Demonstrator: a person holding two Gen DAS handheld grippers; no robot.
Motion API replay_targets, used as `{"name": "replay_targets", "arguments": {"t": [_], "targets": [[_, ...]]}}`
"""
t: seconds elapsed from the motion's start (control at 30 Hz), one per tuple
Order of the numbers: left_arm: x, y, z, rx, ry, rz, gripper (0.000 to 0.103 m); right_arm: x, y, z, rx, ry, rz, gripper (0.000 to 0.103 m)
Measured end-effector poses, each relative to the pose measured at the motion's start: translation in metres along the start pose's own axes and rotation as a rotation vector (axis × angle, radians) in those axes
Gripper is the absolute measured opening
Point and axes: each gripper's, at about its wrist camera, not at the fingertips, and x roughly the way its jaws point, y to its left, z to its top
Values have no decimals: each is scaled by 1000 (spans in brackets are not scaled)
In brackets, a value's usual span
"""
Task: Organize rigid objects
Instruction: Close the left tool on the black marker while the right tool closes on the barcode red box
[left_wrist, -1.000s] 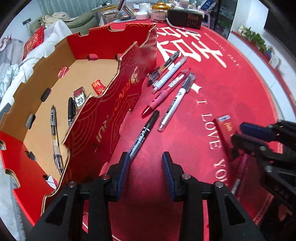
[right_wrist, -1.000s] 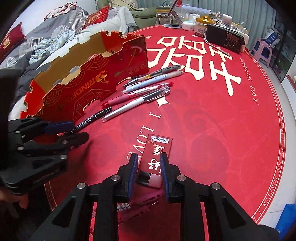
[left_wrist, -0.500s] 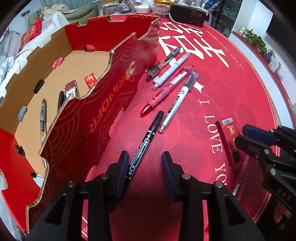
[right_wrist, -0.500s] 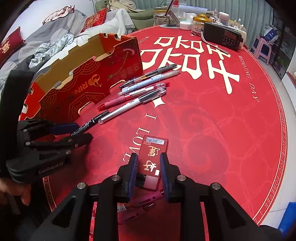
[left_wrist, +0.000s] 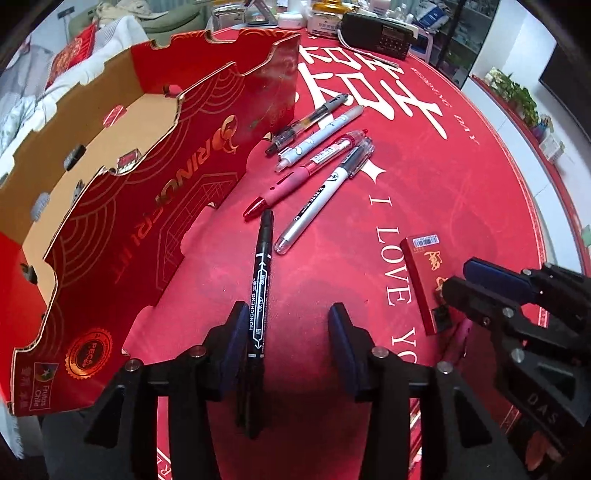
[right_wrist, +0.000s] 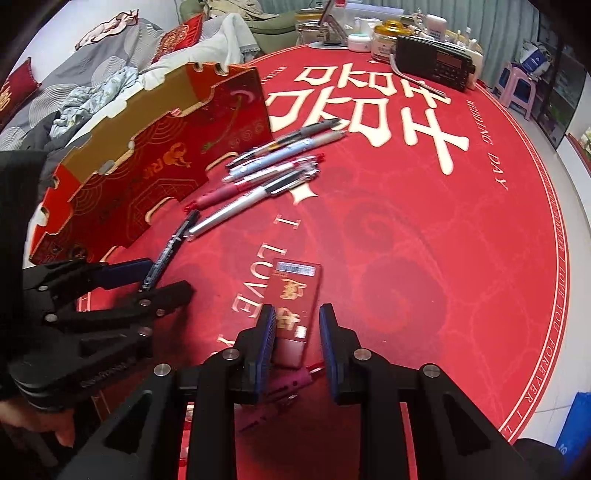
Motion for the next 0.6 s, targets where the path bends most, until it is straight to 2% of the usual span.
{"name": "replay_targets", "arguments": {"t": [0.17, 0.23, 0.27, 0.33, 0.47, 0.6], "targets": [[0, -1, -2, 7, -21, 10, 47, 6, 1, -2, 9, 25, 0, 28], [0, -2, -3, 1, -32, 13, 46, 5, -1, -1, 23, 17, -5, 68], [0, -1, -3, -8, -36, 9, 46, 3, -2, -1, 33, 1, -19, 72], [0, -1, -4, -8, -44, 8, 46, 0, -3, 0, 37, -8, -9, 72], [0, 0, -5, -4, -57, 2, 46, 2, 1, 4, 24, -1, -59, 72], [-1, 2, -5, -4, -61, 8, 40, 9, 7, 7, -1, 23, -89, 70]]}}
